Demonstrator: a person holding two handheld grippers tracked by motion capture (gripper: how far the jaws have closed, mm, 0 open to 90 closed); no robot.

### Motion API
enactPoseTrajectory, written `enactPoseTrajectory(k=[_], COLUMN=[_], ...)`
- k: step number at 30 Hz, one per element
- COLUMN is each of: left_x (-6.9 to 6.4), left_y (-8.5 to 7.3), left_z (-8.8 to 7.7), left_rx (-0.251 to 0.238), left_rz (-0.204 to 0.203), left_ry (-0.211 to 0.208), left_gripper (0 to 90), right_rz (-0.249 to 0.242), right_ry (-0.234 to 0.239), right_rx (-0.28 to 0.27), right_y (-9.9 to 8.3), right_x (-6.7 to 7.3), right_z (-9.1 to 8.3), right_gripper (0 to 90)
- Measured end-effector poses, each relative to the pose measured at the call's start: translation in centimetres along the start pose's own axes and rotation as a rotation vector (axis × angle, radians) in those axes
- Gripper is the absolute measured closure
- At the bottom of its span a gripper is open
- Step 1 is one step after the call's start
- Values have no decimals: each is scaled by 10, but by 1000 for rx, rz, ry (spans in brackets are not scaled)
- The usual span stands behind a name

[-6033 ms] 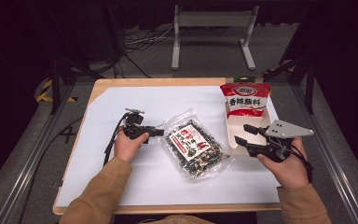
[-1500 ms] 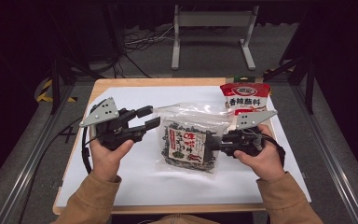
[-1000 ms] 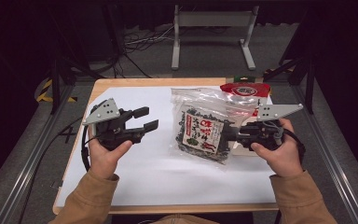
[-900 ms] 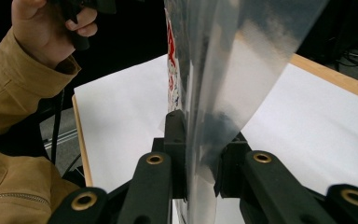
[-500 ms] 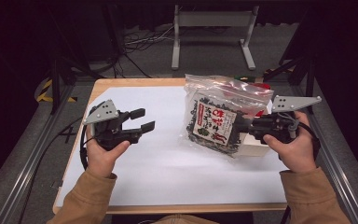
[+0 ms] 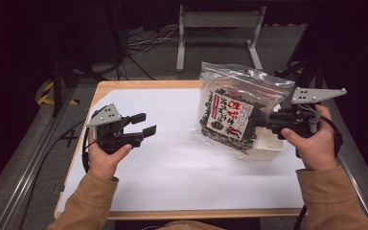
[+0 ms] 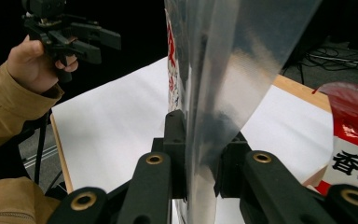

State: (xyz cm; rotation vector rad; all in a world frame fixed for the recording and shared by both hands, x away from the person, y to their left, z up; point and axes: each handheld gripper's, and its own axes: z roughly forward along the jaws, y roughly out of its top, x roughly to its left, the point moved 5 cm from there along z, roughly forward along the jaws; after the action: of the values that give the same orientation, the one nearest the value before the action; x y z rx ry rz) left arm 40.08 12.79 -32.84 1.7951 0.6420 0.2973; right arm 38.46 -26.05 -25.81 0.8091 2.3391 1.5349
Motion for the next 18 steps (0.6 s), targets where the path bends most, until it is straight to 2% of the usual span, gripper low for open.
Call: enactPoseTrajectory(k=[5, 10, 18], left_x=[2, 5, 5], left_y=[-3, -6, -9], left_z=[1, 2, 4], left_rx=[9, 15, 28], left_rz=[-18, -10, -22], left_ry=[-2, 3, 2], left_gripper=[397, 391, 387], right_rz=[2, 5, 7], right_ry=[-19, -48, -100], right_rx=[-4, 1, 7], right_y=[7, 13, 18], right_x=[-4, -8, -17], right_z=[-8, -15, -26], right_gripper=[778, 778, 778])
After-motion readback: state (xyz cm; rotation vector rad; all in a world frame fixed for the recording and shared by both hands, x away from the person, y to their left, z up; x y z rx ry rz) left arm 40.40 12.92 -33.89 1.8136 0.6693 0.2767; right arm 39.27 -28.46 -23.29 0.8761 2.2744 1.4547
